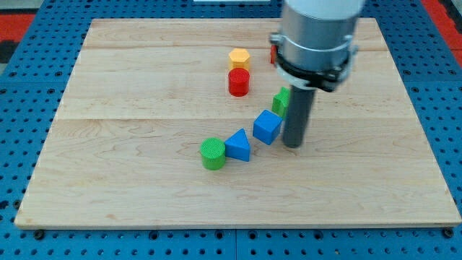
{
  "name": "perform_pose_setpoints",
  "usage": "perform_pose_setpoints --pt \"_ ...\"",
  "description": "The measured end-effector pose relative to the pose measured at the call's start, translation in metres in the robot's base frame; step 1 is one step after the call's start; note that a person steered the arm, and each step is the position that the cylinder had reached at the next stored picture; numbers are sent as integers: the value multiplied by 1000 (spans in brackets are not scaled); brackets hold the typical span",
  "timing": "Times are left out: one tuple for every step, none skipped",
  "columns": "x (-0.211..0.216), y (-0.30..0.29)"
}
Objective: Place the green circle diagonally to the top right of the red circle
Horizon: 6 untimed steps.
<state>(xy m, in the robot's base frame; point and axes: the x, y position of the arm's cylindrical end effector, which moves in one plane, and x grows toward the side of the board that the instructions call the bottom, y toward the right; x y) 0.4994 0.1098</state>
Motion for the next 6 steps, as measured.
perform_pose_setpoints --pt "55 73" --pt "67 99" --pt "66 92" --pt "65 88" --pt "72 47" --pt "74 -11"
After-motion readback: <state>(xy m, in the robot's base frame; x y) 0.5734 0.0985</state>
